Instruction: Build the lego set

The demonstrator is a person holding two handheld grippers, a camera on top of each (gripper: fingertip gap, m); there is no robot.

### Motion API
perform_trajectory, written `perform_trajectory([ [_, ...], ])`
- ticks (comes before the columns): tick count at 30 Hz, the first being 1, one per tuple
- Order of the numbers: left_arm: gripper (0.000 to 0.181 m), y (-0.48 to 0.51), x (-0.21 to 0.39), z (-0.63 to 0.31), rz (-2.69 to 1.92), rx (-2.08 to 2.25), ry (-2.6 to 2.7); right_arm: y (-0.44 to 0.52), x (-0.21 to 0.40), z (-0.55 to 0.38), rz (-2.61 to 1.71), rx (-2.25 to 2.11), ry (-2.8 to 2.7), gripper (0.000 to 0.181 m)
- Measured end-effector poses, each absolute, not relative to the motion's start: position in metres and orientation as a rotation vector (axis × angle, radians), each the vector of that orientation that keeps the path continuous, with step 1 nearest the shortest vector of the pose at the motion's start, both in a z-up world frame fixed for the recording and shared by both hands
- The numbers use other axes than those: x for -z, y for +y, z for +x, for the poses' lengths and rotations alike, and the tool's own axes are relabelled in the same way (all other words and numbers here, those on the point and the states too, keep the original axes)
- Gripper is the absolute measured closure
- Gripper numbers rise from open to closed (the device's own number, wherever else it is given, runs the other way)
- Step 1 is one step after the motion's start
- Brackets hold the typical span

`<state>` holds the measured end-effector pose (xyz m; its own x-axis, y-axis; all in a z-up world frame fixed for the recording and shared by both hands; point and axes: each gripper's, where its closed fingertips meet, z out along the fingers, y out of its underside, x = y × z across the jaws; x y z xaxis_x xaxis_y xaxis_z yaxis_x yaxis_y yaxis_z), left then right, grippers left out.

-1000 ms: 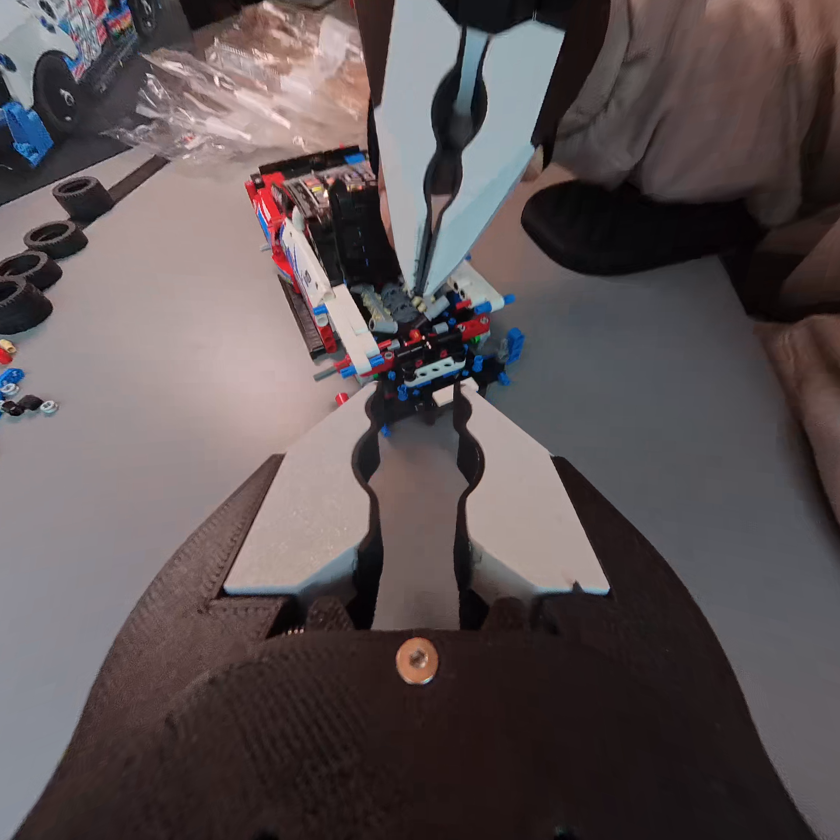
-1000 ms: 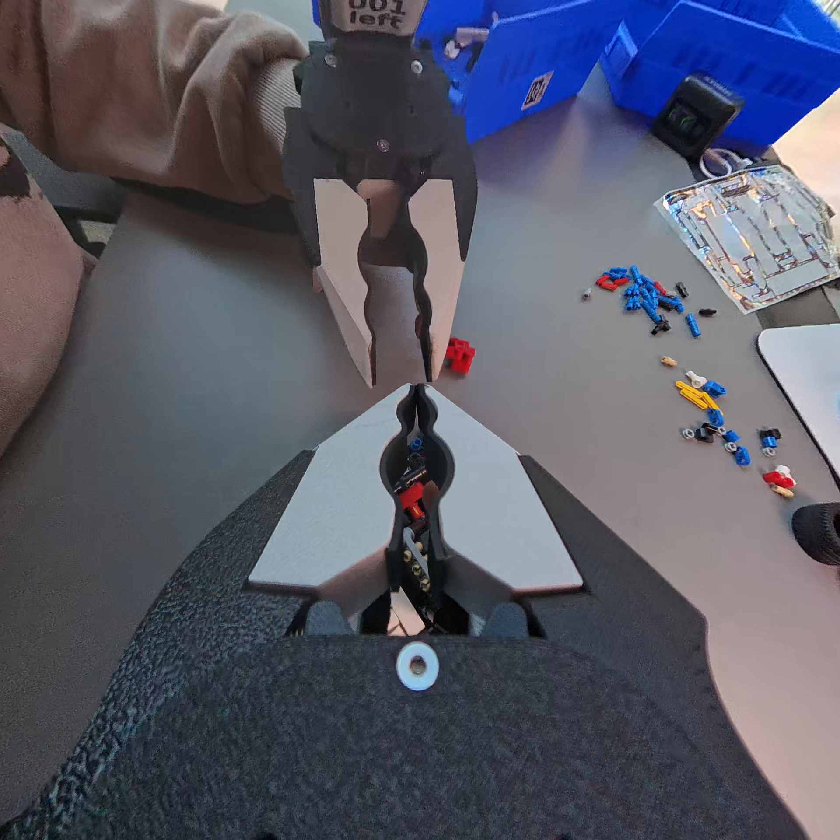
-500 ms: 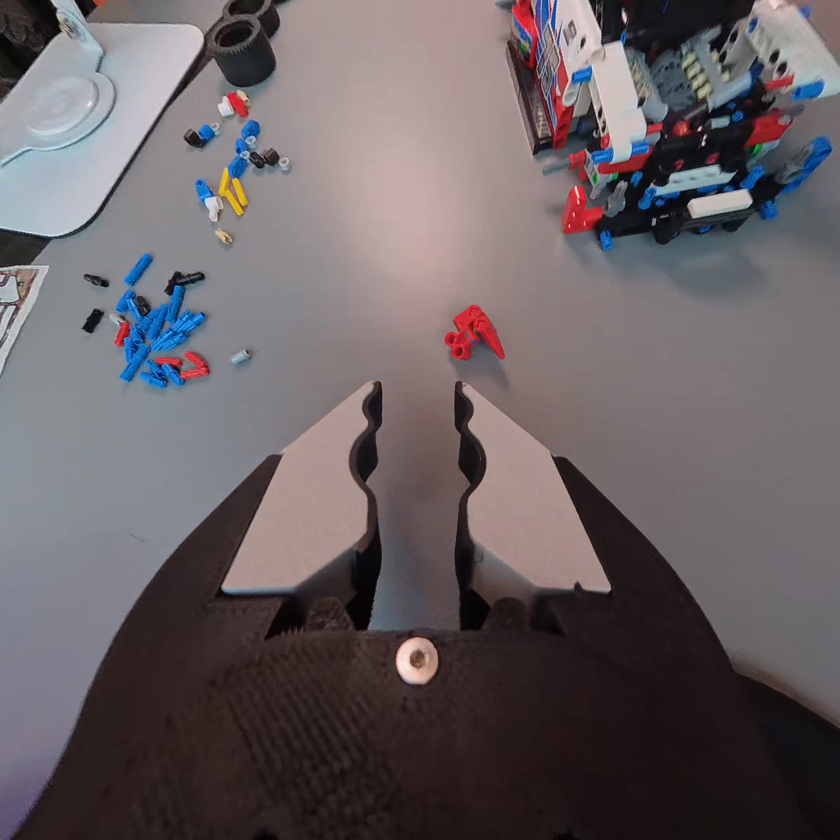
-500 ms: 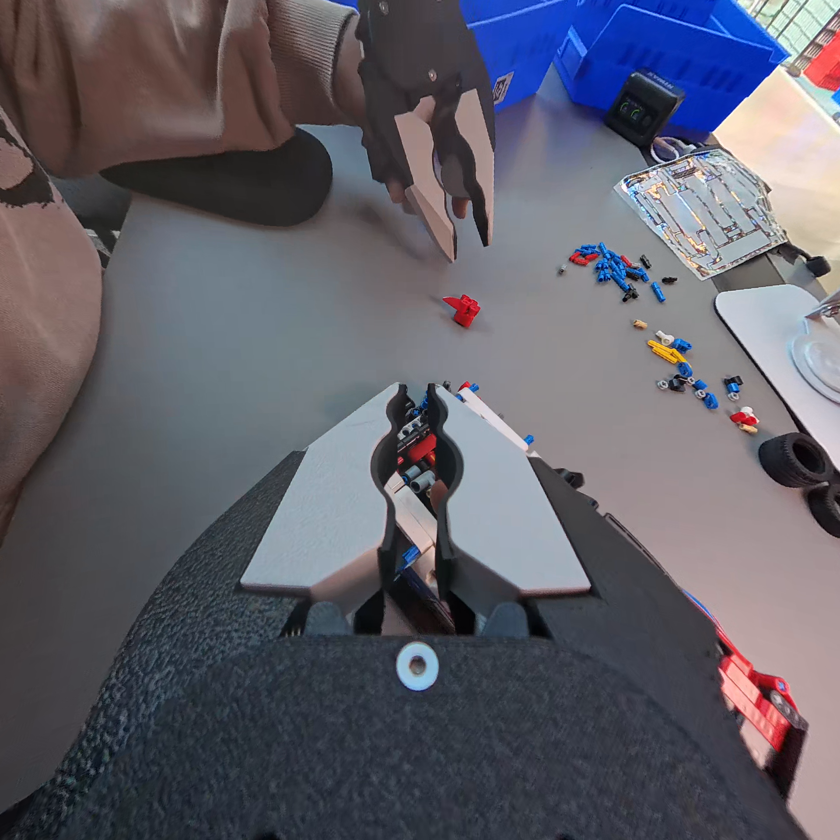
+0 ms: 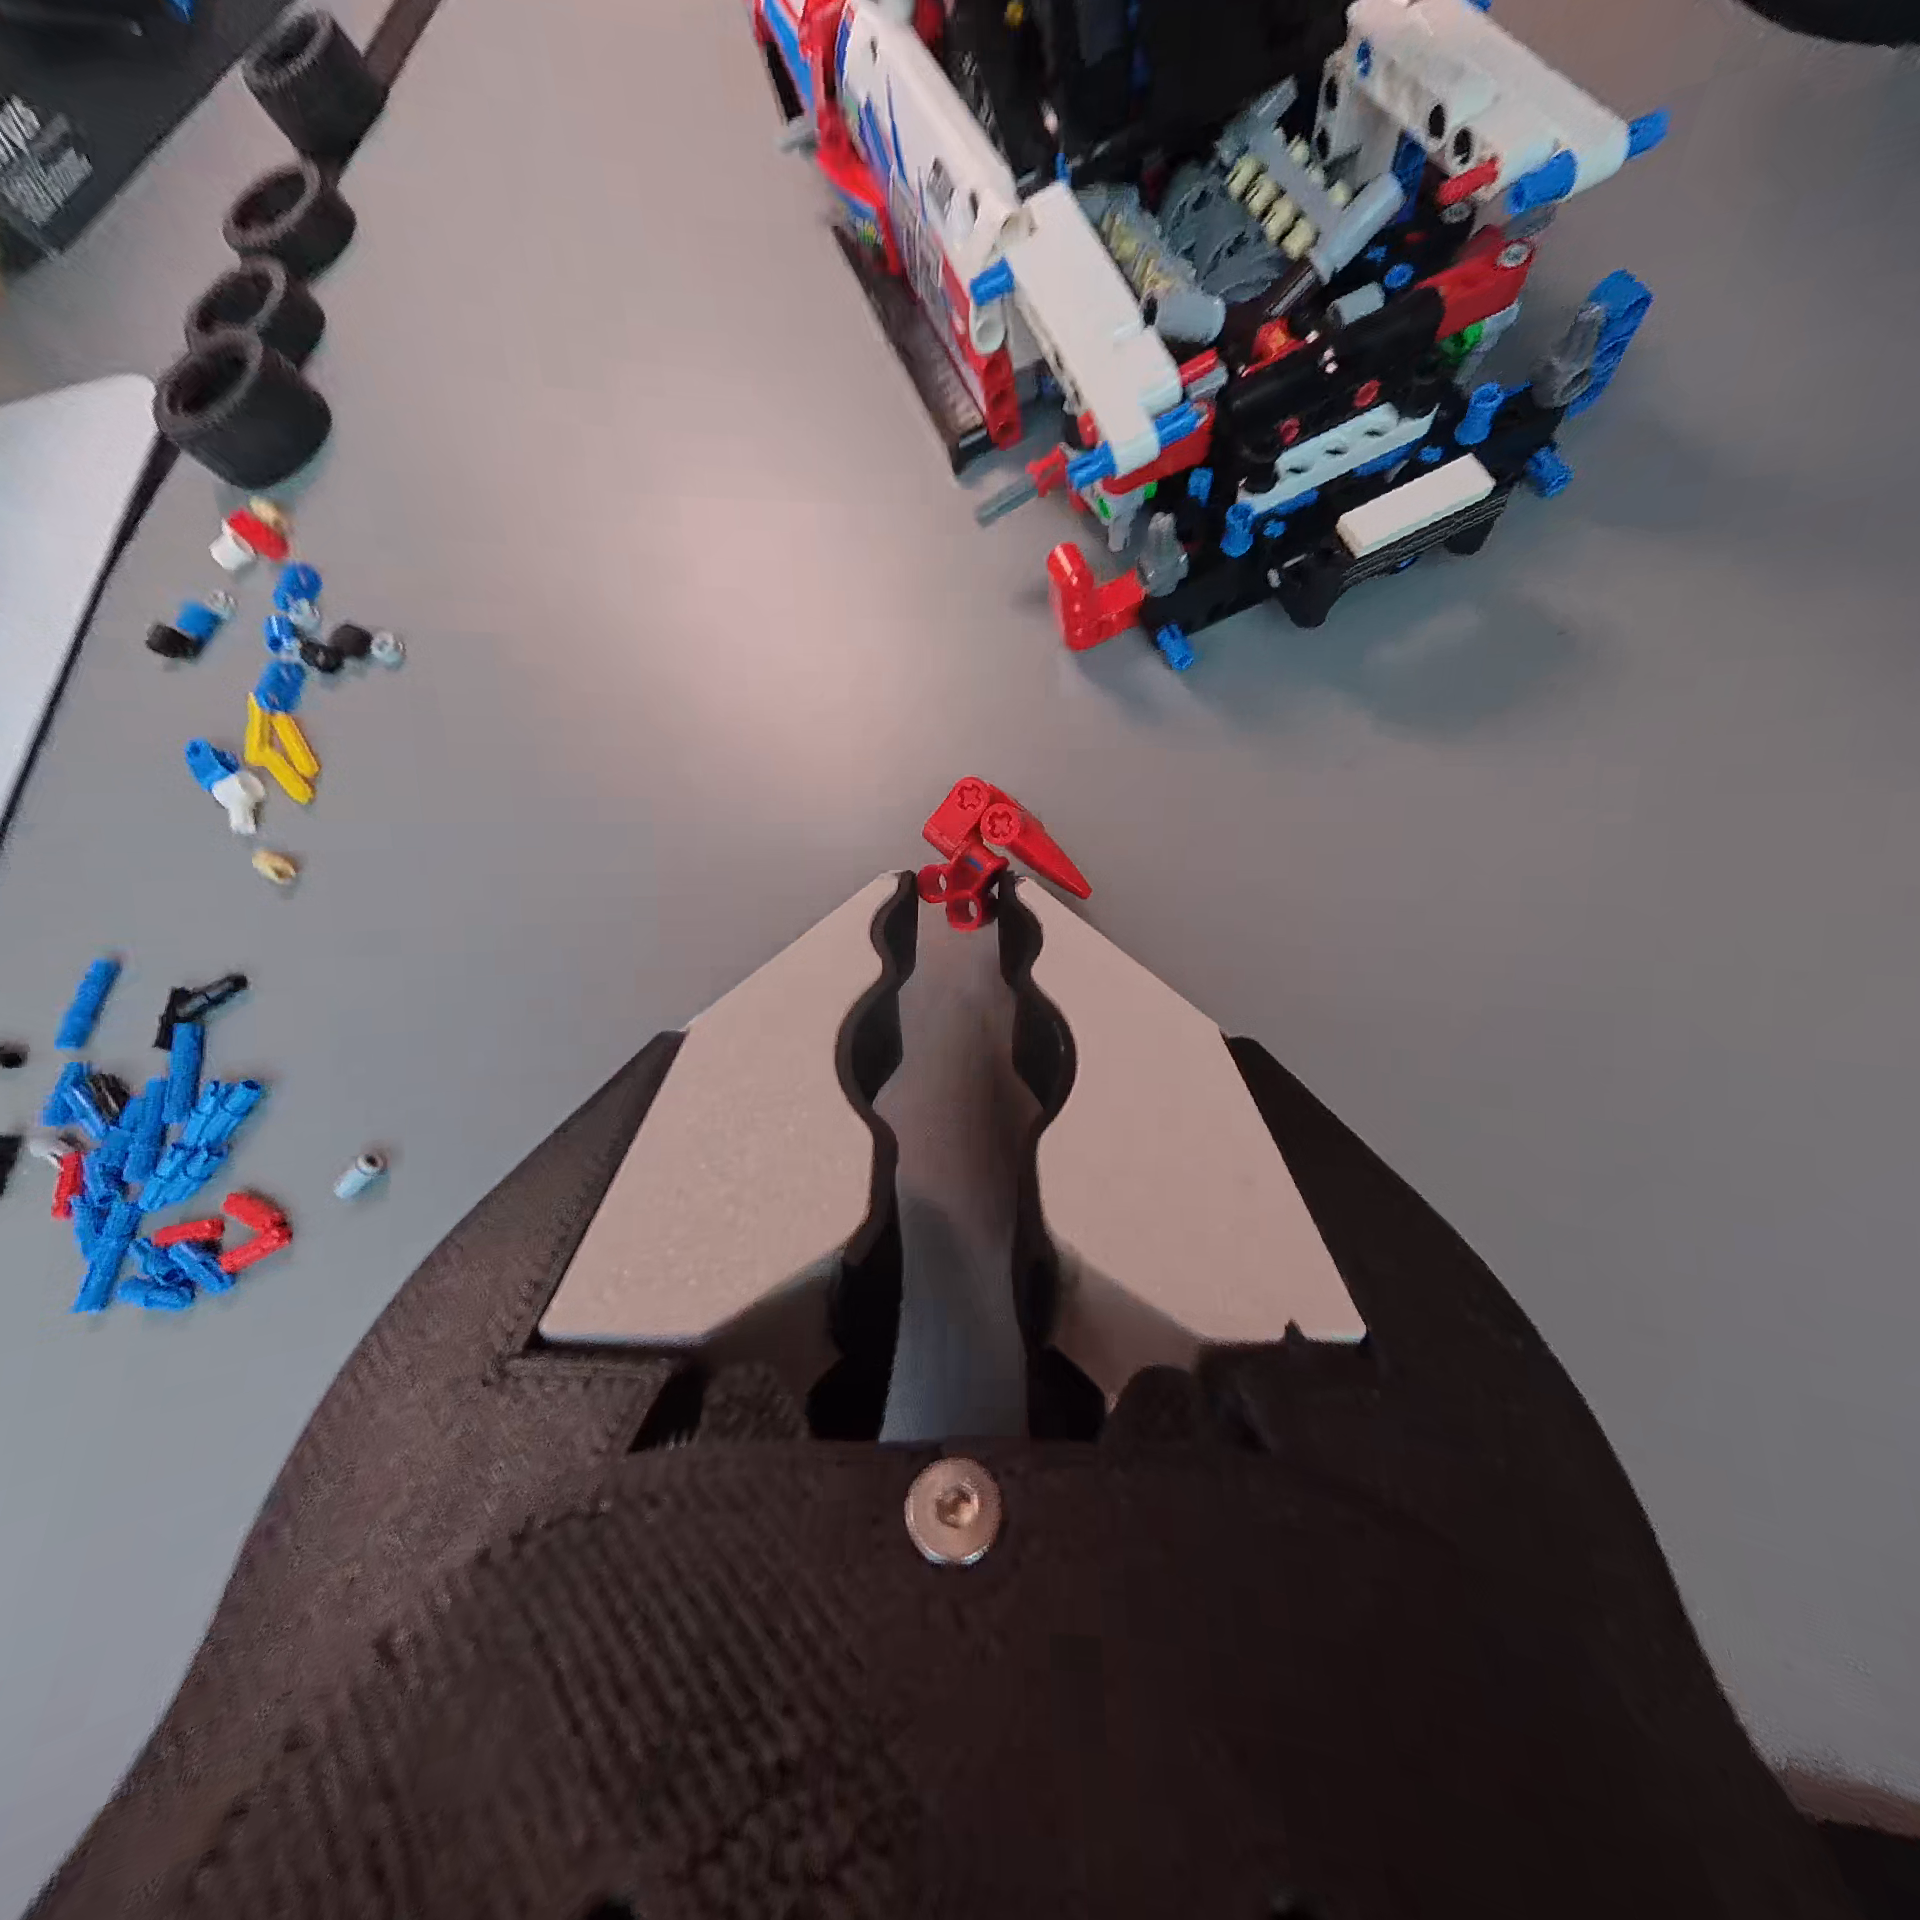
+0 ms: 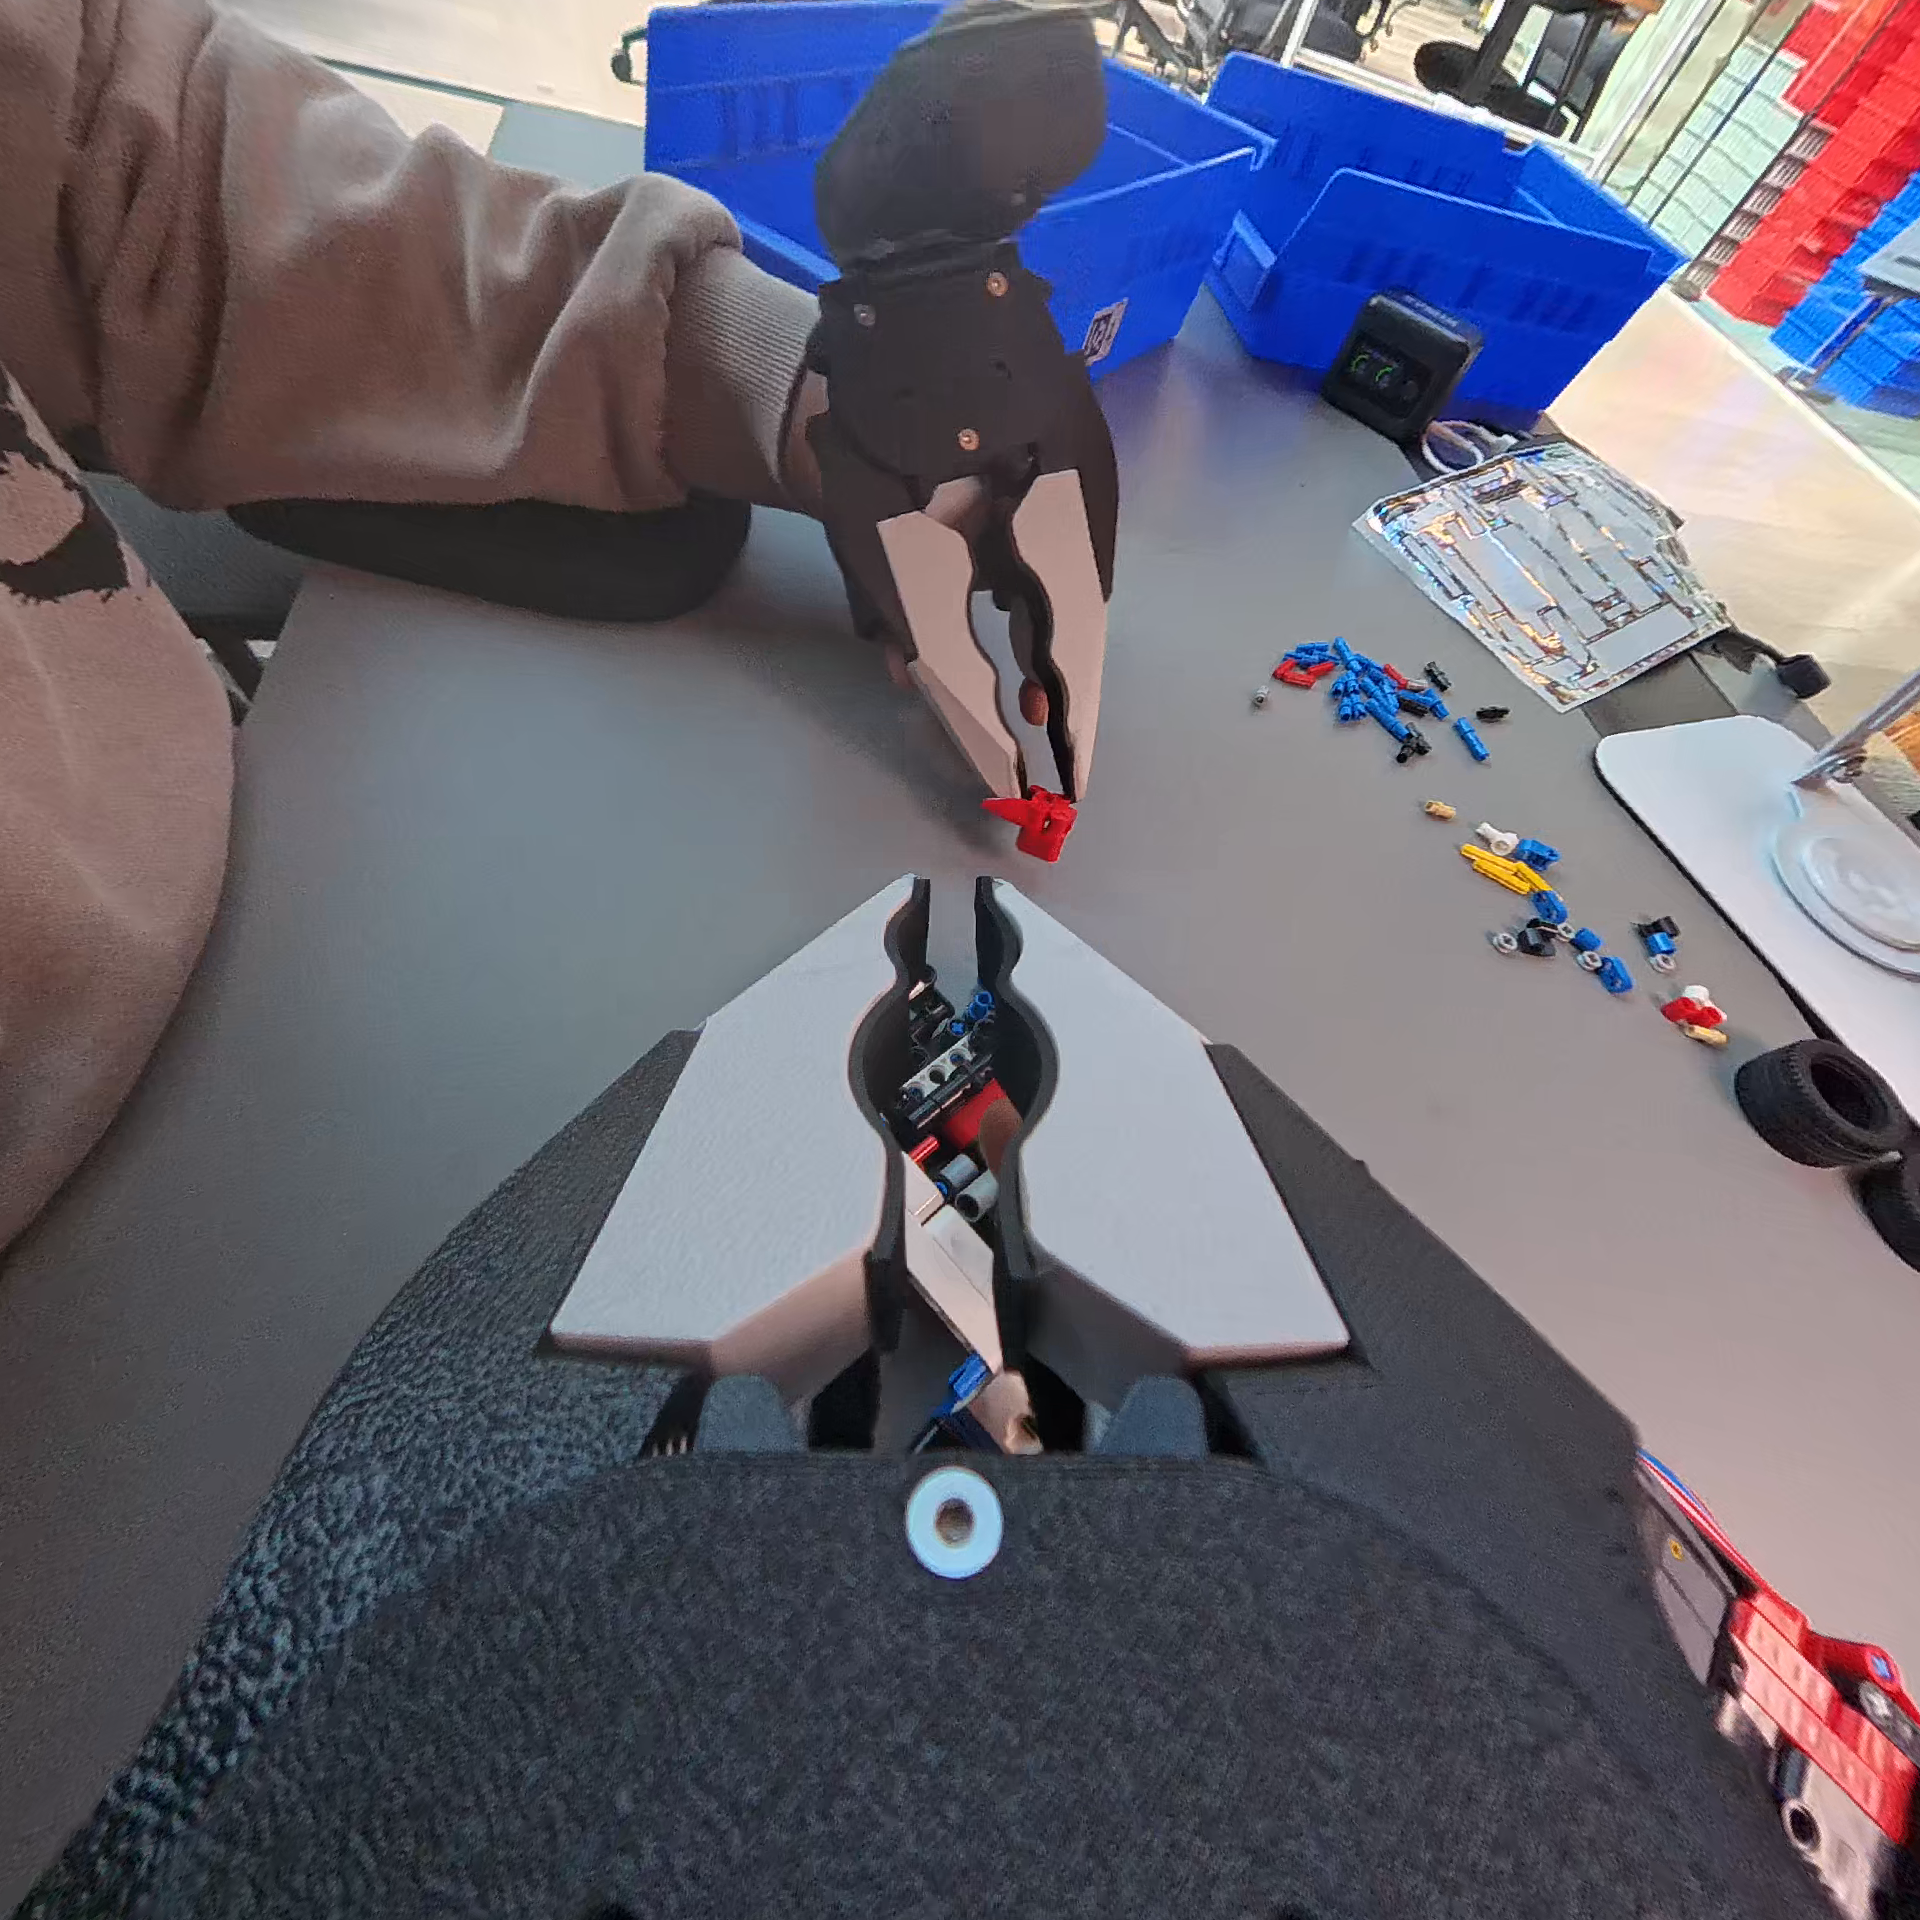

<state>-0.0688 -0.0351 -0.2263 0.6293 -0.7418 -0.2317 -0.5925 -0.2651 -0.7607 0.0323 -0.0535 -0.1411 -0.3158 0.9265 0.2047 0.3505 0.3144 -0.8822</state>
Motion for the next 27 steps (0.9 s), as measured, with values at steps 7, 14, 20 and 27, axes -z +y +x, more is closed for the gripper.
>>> perform_trajectory([
  [7, 0.168, -0.068, 0.162, 0.002, -1.542, 0.202, 1.178, -0.065, 0.144, 0.022, -1.149, -0.999, -1.835, 0.164],
  [14, 0.168, -0.085, 0.154, 0.027, -1.431, 0.208, 1.243, -0.091, 0.157, 0.028, -1.06, -1.034, -1.978, 0.169],
  [20, 0.152, -0.072, 0.153, 0.002, -1.631, 0.492, 0.975, -0.069, 0.148, 0.022, -1.111, -0.972, -1.826, 0.172],
  [27, 0.169, -0.068, 0.154, 0.01, -1.675, 0.59, 0.876, -0.058, 0.154, 0.008, -1.239, -0.846, -1.663, 0.171],
])
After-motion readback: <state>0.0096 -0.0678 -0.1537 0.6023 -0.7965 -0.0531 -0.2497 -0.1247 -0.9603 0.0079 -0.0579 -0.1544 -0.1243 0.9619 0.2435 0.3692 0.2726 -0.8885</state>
